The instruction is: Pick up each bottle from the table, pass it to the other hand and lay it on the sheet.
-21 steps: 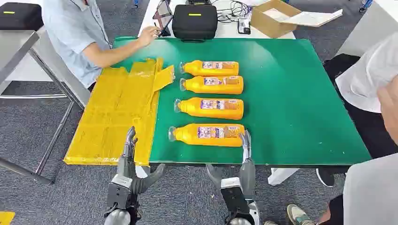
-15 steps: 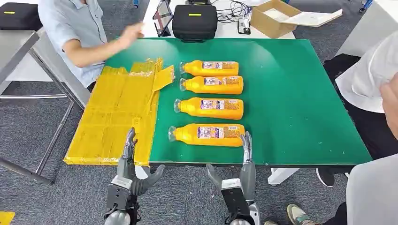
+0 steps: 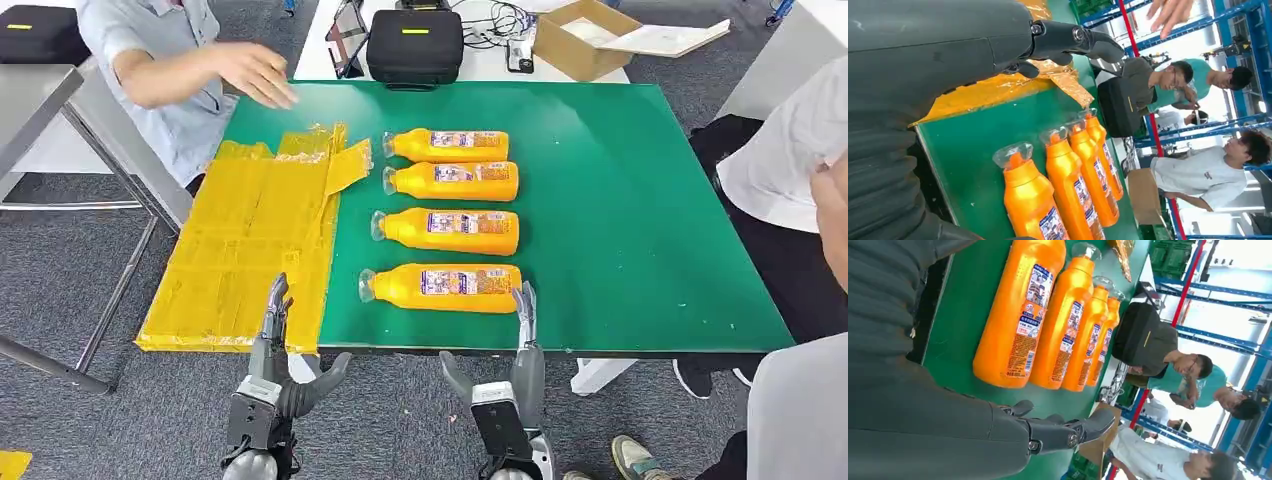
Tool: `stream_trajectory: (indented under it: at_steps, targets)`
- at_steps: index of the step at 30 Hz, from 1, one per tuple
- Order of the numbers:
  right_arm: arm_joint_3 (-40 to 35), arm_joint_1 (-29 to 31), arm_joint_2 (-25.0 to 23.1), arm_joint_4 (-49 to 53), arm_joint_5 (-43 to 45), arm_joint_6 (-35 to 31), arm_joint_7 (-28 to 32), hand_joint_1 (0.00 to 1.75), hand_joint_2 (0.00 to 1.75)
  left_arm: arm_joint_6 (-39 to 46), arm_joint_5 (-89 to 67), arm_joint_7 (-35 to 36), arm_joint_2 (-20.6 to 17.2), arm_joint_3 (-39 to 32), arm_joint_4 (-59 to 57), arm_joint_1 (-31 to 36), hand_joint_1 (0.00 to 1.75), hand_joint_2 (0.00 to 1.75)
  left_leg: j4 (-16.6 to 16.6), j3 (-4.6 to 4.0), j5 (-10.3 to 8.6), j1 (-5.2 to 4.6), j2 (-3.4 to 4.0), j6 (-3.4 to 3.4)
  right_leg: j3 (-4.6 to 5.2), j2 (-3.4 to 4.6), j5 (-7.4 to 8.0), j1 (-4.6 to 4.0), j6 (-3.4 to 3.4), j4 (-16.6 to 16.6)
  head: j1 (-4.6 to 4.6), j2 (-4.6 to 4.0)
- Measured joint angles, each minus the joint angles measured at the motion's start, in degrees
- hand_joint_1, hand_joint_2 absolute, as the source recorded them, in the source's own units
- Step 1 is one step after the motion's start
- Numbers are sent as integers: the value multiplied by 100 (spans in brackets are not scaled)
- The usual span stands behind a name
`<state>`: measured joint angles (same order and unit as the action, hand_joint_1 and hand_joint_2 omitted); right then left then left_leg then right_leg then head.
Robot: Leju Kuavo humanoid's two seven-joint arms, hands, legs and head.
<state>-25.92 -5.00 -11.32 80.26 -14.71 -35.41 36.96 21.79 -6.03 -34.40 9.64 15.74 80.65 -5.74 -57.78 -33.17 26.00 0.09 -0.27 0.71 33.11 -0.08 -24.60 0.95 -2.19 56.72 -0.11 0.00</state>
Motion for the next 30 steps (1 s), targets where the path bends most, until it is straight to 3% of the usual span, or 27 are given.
stream_trajectory:
  at_steps: [30]
  targets:
    - [59, 242, -35, -4, -39, 133, 44, 0, 175, -85, 155, 7, -107, -319, 33, 189, 0, 175, 0, -2, 0, 0, -1, 0, 0, -1, 0, 0, 0, 0, 0, 0]
